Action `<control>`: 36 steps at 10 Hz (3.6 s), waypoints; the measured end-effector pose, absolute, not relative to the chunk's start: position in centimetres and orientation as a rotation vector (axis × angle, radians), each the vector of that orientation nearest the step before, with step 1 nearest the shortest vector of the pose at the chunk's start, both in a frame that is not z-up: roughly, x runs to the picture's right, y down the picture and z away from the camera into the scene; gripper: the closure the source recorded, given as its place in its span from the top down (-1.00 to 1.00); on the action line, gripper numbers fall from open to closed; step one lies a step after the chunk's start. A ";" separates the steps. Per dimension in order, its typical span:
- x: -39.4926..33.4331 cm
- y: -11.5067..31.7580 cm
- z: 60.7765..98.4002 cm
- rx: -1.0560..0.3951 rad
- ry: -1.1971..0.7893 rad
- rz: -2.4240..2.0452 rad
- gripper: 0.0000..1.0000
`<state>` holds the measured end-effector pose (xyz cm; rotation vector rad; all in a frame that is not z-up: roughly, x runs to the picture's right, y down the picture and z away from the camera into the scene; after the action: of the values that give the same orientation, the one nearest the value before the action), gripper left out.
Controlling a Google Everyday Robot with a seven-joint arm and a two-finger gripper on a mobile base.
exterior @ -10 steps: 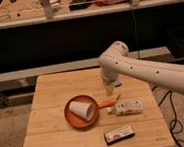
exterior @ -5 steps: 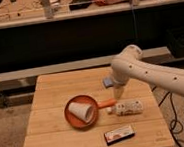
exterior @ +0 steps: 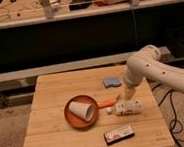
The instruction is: Move the arm in a circular motion
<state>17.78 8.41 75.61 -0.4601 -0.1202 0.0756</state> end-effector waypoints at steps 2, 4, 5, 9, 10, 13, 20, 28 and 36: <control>19.0 7.9 76.0 -0.462 -0.107 0.102 0.60; 20.9 7.0 76.9 -0.466 -0.094 0.124 0.60; 21.9 6.7 77.2 -0.469 -0.086 0.145 0.60; 23.1 5.0 78.5 -0.483 -0.066 0.174 0.60; 22.8 4.3 78.9 -0.490 -0.068 0.167 0.60; 21.0 3.4 79.4 -0.495 -0.072 0.164 0.60; 13.1 2.9 79.8 -0.506 -0.088 0.107 0.60; 12.0 7.9 75.1 -0.495 -0.132 0.092 0.60; 19.6 6.9 75.4 -0.495 -0.099 0.183 0.60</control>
<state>19.56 6.87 75.44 -0.4948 -0.0995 0.1831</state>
